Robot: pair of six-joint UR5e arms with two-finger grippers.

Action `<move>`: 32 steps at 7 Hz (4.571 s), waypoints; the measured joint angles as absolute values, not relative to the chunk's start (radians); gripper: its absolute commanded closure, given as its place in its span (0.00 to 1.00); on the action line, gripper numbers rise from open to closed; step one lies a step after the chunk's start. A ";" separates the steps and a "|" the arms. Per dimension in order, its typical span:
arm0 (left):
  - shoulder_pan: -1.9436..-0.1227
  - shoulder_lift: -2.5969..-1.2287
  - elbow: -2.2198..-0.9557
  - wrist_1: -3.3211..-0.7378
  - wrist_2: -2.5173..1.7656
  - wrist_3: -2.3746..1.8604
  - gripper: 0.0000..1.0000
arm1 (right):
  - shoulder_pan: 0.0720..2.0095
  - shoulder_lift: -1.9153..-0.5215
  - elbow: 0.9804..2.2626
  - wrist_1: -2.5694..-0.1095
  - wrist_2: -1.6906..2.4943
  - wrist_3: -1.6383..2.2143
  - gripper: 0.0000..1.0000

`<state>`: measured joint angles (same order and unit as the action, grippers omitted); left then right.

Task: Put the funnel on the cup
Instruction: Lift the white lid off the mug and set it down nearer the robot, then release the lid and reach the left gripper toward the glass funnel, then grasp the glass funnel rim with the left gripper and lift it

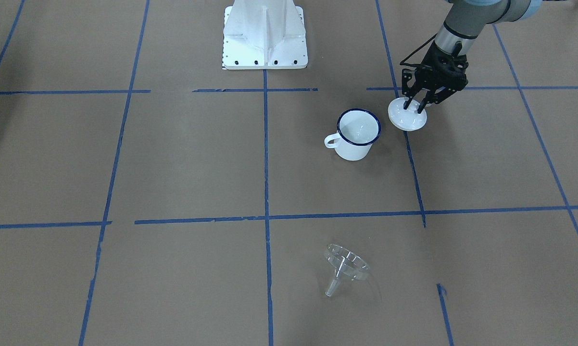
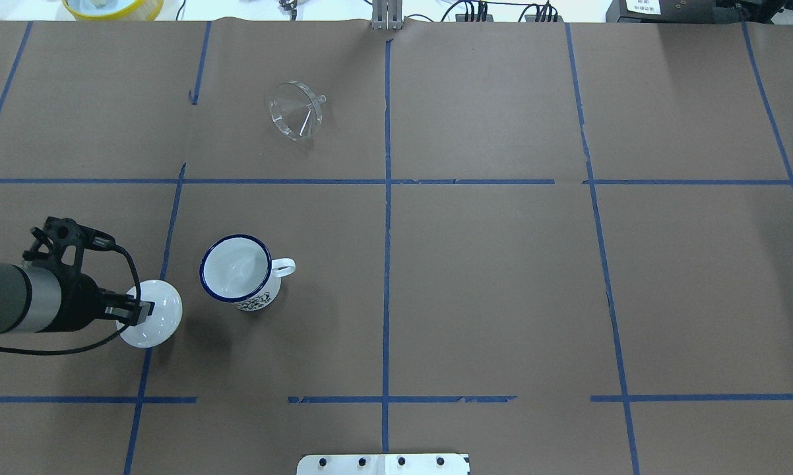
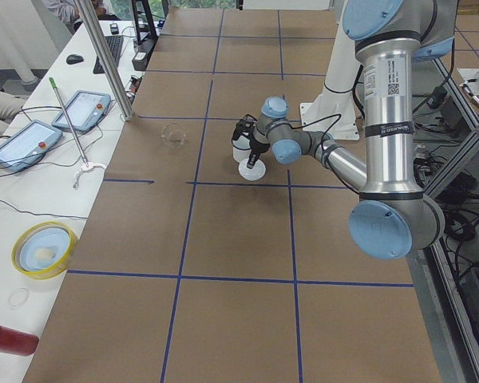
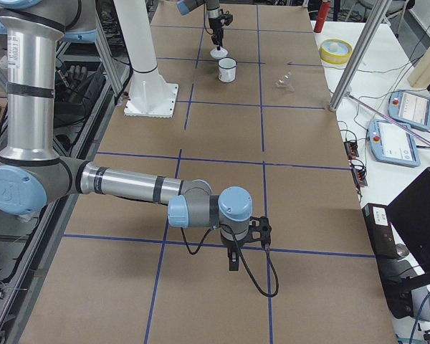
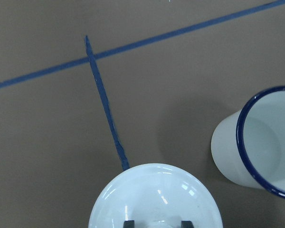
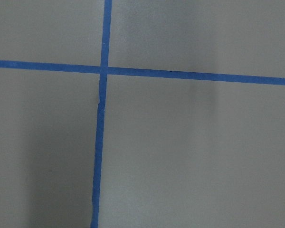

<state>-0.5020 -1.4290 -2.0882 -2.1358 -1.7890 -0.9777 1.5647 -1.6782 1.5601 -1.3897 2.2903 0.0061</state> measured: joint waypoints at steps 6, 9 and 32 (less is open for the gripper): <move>-0.382 -1.434 -2.076 -2.154 -1.732 -1.066 0.00 | 1.565 -1.678 1.560 -1.390 2.290 0.006 0.00; -0.505 -1.443 -2.146 -2.150 -1.744 -1.049 0.00 | 1.565 -1.678 1.560 -1.390 2.290 0.006 0.00; -0.765 -2.340 -1.259 -2.653 -1.553 -1.913 1.00 | 1.565 -1.678 1.560 -1.390 2.290 0.006 0.00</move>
